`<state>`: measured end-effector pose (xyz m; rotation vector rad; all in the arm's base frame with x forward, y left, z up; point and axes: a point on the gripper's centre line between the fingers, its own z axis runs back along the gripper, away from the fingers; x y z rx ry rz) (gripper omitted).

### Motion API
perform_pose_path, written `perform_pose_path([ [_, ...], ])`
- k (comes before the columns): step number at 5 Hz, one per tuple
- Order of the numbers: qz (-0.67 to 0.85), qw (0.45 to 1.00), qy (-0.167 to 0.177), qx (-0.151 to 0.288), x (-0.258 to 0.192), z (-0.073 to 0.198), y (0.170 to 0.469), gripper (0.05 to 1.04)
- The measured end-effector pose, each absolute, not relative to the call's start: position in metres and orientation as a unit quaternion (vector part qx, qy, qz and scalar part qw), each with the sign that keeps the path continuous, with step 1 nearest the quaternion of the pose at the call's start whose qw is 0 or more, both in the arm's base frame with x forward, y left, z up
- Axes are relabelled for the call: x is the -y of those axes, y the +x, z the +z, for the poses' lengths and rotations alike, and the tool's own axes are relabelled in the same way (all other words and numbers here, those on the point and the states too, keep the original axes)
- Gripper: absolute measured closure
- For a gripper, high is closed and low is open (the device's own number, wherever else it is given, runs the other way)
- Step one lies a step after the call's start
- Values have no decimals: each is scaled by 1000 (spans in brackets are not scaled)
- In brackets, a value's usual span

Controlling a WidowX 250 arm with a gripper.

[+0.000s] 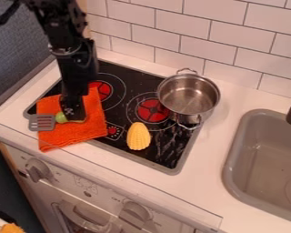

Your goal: Put the spatula on top of the left burner

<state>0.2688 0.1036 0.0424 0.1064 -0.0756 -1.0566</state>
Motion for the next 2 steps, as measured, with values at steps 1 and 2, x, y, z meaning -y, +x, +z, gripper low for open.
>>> perform_pose_path([
  [1, -500, 864, 44, 26, -106, 28, 269, 85],
  [2, -494, 868, 38, 40, -107, 22, 268, 137],
])
